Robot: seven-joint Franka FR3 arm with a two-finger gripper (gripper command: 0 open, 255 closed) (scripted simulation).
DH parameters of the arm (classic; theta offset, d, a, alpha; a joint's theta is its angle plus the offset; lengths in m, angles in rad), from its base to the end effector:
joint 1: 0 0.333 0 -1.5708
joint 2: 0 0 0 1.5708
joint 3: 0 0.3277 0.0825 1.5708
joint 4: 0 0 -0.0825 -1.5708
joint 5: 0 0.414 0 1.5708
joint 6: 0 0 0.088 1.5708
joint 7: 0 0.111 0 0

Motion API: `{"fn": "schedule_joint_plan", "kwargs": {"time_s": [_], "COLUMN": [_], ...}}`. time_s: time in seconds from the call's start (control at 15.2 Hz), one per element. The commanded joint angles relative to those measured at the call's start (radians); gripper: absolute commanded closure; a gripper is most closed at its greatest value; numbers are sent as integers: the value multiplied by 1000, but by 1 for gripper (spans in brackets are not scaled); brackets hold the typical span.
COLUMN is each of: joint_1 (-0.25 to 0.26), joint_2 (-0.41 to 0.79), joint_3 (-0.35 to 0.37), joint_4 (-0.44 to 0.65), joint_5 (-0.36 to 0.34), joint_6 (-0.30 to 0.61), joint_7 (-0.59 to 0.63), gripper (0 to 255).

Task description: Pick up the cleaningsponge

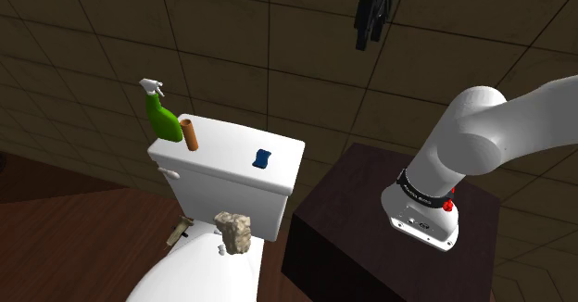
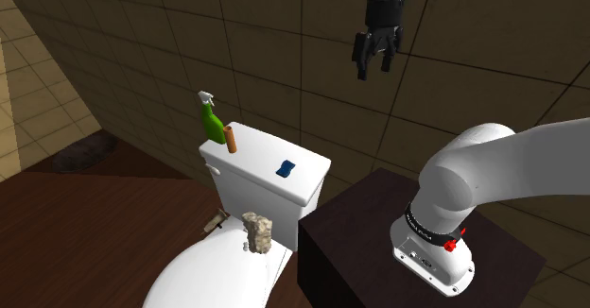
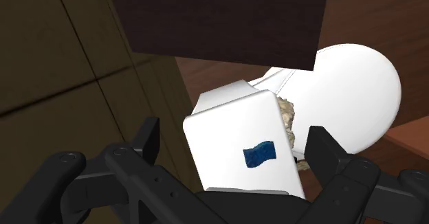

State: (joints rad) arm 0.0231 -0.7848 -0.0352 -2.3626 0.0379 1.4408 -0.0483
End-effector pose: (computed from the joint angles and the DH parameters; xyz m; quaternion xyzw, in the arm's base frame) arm 0.3134 -0.0021 0.5808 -0.9968 -0.0252 0.0678 0.0330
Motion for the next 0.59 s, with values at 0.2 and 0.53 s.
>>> {"fn": "schedule_joint_plan", "kwargs": {"time_s": [0.2, 0.53], "joint_1": [-4, -6], "joint_2": [4, 53], "joint_3": [44, 120], "joint_4": [-87, -202], "joint_5": [30, 79], "joint_6": [109, 303], "joint_7": [75, 196], "gripper": [0, 0]}}
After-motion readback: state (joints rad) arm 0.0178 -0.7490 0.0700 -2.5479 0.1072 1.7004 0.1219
